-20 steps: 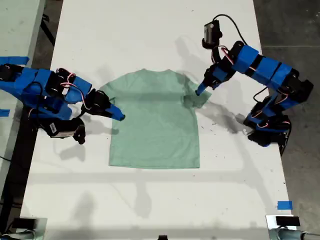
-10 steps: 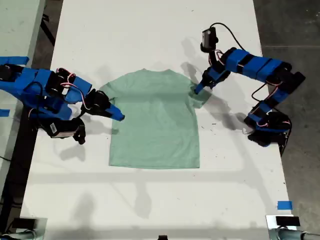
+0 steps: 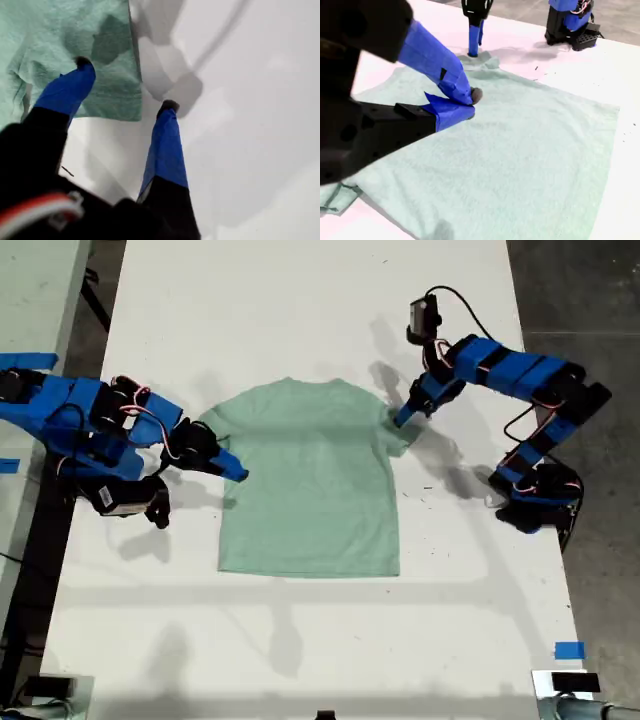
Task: Fold tshirt
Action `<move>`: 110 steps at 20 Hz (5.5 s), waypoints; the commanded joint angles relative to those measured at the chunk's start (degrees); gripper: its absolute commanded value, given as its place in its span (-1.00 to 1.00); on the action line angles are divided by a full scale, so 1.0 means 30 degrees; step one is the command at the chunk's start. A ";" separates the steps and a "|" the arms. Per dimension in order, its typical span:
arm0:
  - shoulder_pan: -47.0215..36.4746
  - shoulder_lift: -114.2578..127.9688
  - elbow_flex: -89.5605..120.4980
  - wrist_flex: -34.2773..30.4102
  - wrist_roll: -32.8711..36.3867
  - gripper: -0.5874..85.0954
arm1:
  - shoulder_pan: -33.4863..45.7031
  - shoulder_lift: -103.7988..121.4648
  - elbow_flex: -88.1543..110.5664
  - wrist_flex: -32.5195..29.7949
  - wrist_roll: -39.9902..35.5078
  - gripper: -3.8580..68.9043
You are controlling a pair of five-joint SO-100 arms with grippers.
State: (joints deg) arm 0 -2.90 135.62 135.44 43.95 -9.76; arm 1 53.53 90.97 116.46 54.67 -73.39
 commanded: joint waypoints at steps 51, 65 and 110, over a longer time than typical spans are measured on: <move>-0.2666 0.0820 0.0439 0.1523 0.0410 -0.74 | -1.0107 -0.4365 -1.9687 0.9639 0.6123 -0.29; -1.6758 -0.5859 -0.3633 0.9609 1.0957 -0.45 | -1.2480 0.3691 -0.8496 0.8877 0.7852 0.01; -1.1221 -1.4004 -1.3535 0.4951 1.3594 -0.98 | -1.2334 0.9375 -0.1787 0.6943 0.8408 -0.01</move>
State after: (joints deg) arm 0 -42.80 96.42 103.01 61.26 33.40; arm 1 16.08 115.49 111.45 77.43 -48.60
